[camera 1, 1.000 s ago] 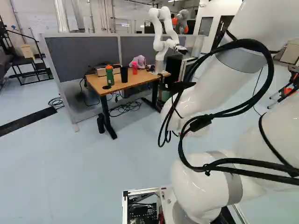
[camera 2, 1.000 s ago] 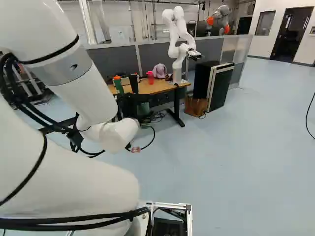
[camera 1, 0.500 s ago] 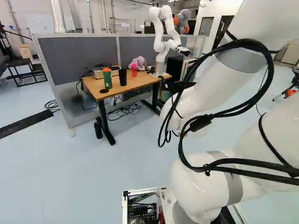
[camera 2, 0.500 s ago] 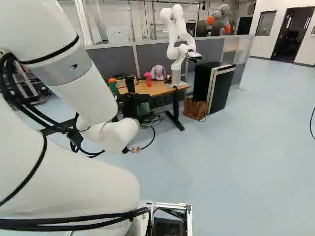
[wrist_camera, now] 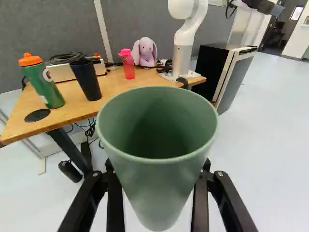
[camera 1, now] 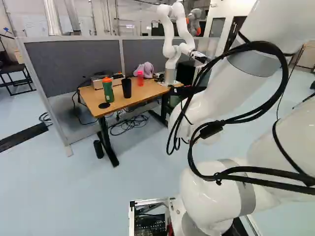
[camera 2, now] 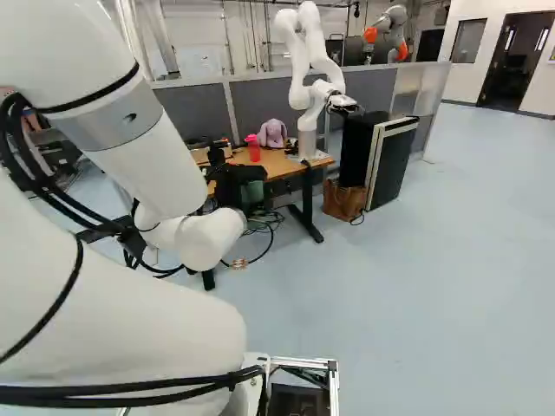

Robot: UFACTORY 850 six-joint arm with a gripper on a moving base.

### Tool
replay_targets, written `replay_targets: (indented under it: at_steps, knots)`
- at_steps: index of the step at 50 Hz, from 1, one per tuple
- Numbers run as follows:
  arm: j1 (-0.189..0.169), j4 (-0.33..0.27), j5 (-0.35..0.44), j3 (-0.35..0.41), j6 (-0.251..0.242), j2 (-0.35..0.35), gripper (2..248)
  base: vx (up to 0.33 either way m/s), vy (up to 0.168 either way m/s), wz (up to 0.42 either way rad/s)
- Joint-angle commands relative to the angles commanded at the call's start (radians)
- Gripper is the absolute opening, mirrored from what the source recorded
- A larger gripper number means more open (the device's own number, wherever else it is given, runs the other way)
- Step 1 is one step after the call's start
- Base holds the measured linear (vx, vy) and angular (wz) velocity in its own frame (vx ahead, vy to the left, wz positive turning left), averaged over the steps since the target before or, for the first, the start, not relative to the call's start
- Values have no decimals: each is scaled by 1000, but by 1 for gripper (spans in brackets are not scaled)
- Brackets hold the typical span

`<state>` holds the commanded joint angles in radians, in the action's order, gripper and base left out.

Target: Place the green cup on the table

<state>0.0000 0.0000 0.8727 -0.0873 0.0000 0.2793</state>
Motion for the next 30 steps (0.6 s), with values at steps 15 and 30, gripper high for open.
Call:
replay_targets:
  at_steps: [15,30]
  knots:
    - [0,0,0,0,0,0,121,311,2,-20]
    - [0,0,0,0,0,0,121,312,1,-22]
